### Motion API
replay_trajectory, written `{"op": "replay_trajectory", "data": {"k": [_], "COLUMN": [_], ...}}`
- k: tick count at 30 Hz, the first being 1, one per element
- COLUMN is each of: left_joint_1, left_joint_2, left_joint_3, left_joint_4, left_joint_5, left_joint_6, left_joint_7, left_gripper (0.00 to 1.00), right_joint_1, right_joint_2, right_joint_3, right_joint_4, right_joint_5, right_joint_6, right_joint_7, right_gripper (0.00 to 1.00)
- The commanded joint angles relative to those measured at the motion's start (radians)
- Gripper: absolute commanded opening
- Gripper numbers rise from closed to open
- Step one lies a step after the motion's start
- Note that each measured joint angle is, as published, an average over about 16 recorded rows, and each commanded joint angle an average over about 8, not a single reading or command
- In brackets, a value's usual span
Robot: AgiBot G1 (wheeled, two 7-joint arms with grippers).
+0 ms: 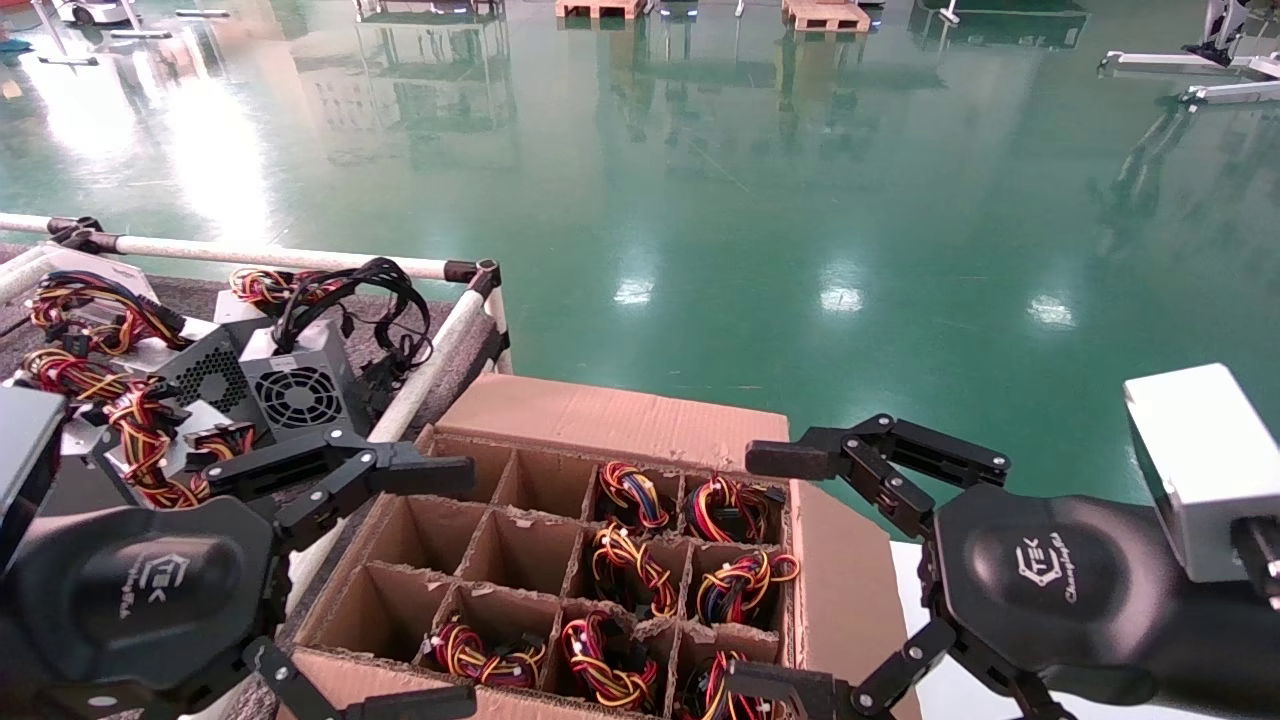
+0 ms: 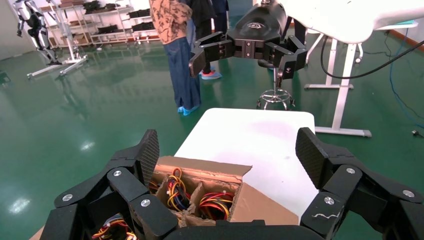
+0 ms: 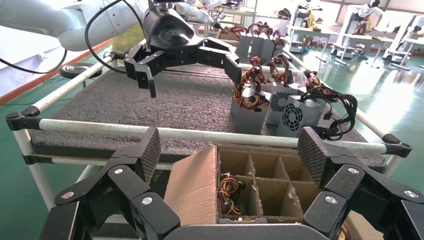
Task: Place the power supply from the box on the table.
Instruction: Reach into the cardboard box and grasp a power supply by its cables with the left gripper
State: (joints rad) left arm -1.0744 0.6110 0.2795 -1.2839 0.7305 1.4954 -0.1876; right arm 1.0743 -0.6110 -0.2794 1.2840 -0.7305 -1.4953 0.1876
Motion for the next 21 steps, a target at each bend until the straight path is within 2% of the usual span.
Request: {"op": "replay_trajectory", "data": {"k": [1,18,19,21], "left_joint_1": [0.000,0.000,0.000,0.000], "left_joint_2": [0.000,0.000,0.000,0.000], "left_joint_3": [0.000,0.000,0.000,0.000], "left_joint_4": [0.000,0.000,0.000,0.000], "left_joint_5": [0.000,0.000,0.000,0.000], "left_joint_6": [0.000,0.000,0.000,0.000], "left_joint_7": [0.000,0.000,0.000,0.000], "left_gripper": [1.00,1.00,1.00,1.00], "right_joint_1": [0.000,0.000,0.000,0.000], "right_joint_2": [0.000,0.000,0.000,0.000], "right_joint_3": [0.000,0.000,0.000,0.000], "right_joint_4": [0.000,0.000,0.000,0.000], "right_joint_5": [0.000,0.000,0.000,0.000], "right_joint_6": [0.000,0.000,0.000,0.000], "right_joint_7": [0.000,0.000,0.000,0.000], "right_gripper": [1.00,1.00,0.96,0.81]}}
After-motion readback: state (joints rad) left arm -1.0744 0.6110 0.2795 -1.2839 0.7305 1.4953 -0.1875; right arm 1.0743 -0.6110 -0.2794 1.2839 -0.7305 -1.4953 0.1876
